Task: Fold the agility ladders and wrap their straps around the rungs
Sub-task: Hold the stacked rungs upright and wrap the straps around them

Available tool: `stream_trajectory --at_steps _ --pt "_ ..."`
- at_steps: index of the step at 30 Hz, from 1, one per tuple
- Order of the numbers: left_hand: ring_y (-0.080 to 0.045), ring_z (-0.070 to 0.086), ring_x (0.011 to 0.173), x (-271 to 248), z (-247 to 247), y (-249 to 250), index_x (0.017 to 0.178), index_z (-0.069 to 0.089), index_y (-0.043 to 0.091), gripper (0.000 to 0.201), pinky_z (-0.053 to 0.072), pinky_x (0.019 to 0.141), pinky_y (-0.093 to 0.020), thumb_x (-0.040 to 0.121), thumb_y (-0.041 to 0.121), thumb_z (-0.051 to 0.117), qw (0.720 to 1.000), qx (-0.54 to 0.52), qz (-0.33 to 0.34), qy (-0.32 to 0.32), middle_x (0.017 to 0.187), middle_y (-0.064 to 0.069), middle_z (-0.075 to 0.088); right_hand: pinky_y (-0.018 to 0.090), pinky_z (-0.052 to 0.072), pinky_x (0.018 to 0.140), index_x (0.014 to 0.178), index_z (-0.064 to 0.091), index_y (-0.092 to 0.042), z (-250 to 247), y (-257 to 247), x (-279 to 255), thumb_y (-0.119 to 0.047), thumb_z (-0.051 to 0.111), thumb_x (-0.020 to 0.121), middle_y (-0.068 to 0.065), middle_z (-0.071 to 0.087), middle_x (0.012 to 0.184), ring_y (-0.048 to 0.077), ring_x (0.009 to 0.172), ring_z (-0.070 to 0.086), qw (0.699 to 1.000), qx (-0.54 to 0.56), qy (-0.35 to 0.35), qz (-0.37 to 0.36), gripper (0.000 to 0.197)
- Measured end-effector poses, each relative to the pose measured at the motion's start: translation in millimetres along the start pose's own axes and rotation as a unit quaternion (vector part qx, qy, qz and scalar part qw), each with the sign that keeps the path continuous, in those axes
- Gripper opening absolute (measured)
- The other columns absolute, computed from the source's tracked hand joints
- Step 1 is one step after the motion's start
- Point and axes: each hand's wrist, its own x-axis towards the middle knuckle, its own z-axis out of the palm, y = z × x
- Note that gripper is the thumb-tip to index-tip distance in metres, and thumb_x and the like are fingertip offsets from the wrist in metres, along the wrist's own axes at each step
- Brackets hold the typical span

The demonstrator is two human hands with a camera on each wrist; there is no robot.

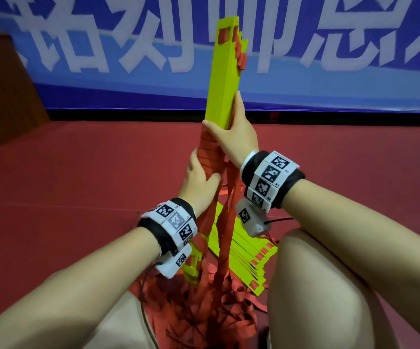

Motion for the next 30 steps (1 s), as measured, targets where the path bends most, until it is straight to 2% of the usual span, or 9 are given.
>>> stream_trajectory --at_steps 6,9,12,15,18,21,23,25,30 --pt "-0.033 0.047 0.123 -5.3 0.7 4.0 0.154 0.015 0.026 0.088 0.038 0.092 -0.032 0.086 0.038 0.071 0.996 0.06 0.058 0.043 0.133 -0.013 0.042 0.034 0.052 0.082 0.154 0.006 -0.026 -5.1 -4.1 -0.3 -0.055 0.065 0.082 -0.002 0.065 0.106 0.019 0.094 0.063 0.998 -0.03 0.032 -0.035 0.098" --pt "-0.033 0.05 0.114 -2.1 -2.5 1.6 0.154 0.017 0.033 0.067 0.033 0.085 -0.025 0.097 0.038 0.053 0.992 0.066 0.094 0.044 0.123 -0.013 0.048 0.032 0.048 0.084 0.154 0.009 -0.025 -7.7 -0.1 3.9 -0.048 0.062 0.086 -0.002 0.065 0.107 0.022 0.098 0.062 0.999 -0.026 0.04 -0.016 0.089" --pt "-0.02 0.04 0.135 3.3 -2.1 -0.5 0.15 0.03 0.028 0.047 0.027 0.112 -0.025 0.103 0.028 0.032 0.991 -0.067 0.118 -0.007 0.145 -0.002 0.045 0.029 0.044 0.083 0.148 0.026 -0.026 -9.2 10.6 8.4 -0.04 0.061 0.085 -0.007 0.062 0.104 0.023 0.099 0.061 0.999 -0.008 0.037 -0.002 0.073" --pt "-0.036 0.035 0.136 8.6 -1.0 -0.1 0.141 0.039 0.032 0.036 0.029 0.112 -0.05 0.107 0.022 0.032 0.974 -0.218 0.026 -0.058 0.149 -0.021 0.038 0.032 0.046 0.09 0.139 0.04 -0.022 -9.3 19.5 12.8 -0.038 0.061 0.082 -0.006 0.062 0.108 0.02 0.101 0.061 0.999 0.038 0.007 -0.014 0.063" --pt "-0.027 0.052 0.128 10.8 -0.1 1.4 0.138 0.05 0.019 0.046 0.05 0.09 -0.035 0.101 0.045 0.04 0.943 -0.3 -0.09 -0.115 0.14 -0.013 0.054 0.035 0.048 0.095 0.136 0.043 -0.016 -11.7 19.6 13.7 -0.036 0.057 0.077 -0.002 0.061 0.112 0.013 0.098 0.059 0.99 0.125 -0.051 -0.051 0.064" --pt "-0.016 0.065 0.107 10.7 3.2 3.4 0.131 0.054 0.013 0.049 0.052 0.095 -0.034 0.097 0.046 0.048 0.911 -0.371 -0.124 -0.132 0.123 -0.007 0.066 0.035 0.049 0.096 0.135 0.041 -0.015 -14.2 19.9 13.8 -0.036 0.059 0.078 0.002 0.061 0.116 0.013 0.102 0.059 0.979 0.159 -0.099 -0.079 0.063" --pt "-0.013 0.067 0.094 8.6 2.4 4.1 0.127 0.055 0.013 0.036 0.053 0.09 -0.034 0.1 0.036 0.046 0.906 -0.392 -0.102 -0.12 0.109 -0.003 0.07 0.029 0.051 0.088 0.134 0.043 -0.016 -18.3 20.8 14.6 -0.039 0.062 0.081 0.002 0.062 0.114 0.009 0.099 0.062 0.975 0.168 -0.115 -0.087 0.061" --pt "-0.007 0.067 0.078 7.9 0.0 3.5 0.114 0.058 0.023 0.019 0.055 0.077 -0.026 0.101 0.029 0.045 0.911 -0.395 -0.07 -0.096 0.089 0.007 0.071 0.019 0.049 0.066 0.135 0.044 -0.019 -26.8 19.3 15.2 -0.031 0.062 0.091 -0.004 0.064 0.092 0.002 0.072 0.06 0.976 0.157 -0.128 -0.083 0.049" --pt "-0.005 0.062 0.086 5.6 -0.9 -5.0 0.12 0.058 0.035 0.025 0.049 0.083 -0.025 0.097 0.026 0.057 0.946 -0.323 -0.021 -0.011 0.101 0.011 0.068 0.022 0.038 0.043 0.131 0.052 -0.029 -26.1 26.6 18.1 -0.026 0.063 0.092 -0.016 0.05 0.046 0.005 0.039 0.04 0.986 0.111 -0.118 -0.043 0.041"
